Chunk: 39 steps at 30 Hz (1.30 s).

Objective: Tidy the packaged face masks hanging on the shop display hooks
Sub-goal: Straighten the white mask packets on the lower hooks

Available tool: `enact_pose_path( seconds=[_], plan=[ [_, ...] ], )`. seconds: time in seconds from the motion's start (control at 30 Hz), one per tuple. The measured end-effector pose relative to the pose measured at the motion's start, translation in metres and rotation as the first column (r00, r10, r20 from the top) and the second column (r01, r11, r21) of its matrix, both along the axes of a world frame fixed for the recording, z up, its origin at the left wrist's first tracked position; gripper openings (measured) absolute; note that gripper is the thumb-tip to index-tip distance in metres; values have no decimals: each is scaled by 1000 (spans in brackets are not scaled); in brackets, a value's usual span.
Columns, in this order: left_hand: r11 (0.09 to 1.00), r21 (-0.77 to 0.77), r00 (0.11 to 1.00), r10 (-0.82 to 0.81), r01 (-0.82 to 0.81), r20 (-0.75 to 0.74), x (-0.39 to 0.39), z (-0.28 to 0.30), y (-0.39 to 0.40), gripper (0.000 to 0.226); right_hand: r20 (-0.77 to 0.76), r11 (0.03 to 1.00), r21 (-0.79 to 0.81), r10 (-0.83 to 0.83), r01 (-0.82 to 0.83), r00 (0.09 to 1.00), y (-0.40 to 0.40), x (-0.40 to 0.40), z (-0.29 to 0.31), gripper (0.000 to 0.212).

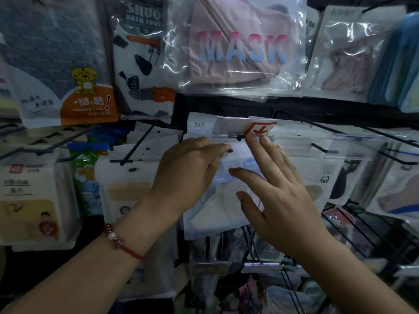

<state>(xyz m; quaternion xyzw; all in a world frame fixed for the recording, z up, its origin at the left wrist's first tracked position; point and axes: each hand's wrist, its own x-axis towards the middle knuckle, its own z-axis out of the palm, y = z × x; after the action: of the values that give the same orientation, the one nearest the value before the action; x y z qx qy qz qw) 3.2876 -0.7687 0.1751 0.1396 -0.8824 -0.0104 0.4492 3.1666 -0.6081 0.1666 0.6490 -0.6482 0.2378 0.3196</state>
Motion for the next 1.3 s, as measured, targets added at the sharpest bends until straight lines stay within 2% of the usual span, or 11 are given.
enact_pose_path(
  seconds=[0.2, 0.27, 0.43, 0.53, 0.7, 1.1, 1.3],
  plan=[
    [981, -147, 992, 128, -130, -21, -6, -10, 0, 36, 21, 1000, 14, 3, -3, 1000, -1, 0, -5, 33],
    [975, -155, 987, 153, -159, -51, -4, -18, 4, 38, 52, 1000, 15, 3, -4, 999, 0, 2, -8, 33],
    [960, -117, 965, 245, -254, -90, 3, -43, 26, 37, 180, 995, 96, -38, 21, 983, 11, 2, -26, 41],
    [980, -84, 980, 175, -182, -91, 4, -66, 47, 44, 240, 987, 159, -72, 34, 968, 22, -4, -38, 44],
    [996, -1, 996, 84, -84, 9, -10, -95, 69, 44, 302, 969, 232, -153, 83, 941, 42, -19, -57, 43],
    [974, 158, 975, 131, -161, 181, -69, -100, 109, 44, 380, 901, 390, -347, 192, 857, 101, -89, -71, 53],
    [938, 278, 963, 148, -208, 223, -99, -96, 124, 54, 415, 903, 389, -350, 184, 840, 119, -128, -65, 57]
  ],
)
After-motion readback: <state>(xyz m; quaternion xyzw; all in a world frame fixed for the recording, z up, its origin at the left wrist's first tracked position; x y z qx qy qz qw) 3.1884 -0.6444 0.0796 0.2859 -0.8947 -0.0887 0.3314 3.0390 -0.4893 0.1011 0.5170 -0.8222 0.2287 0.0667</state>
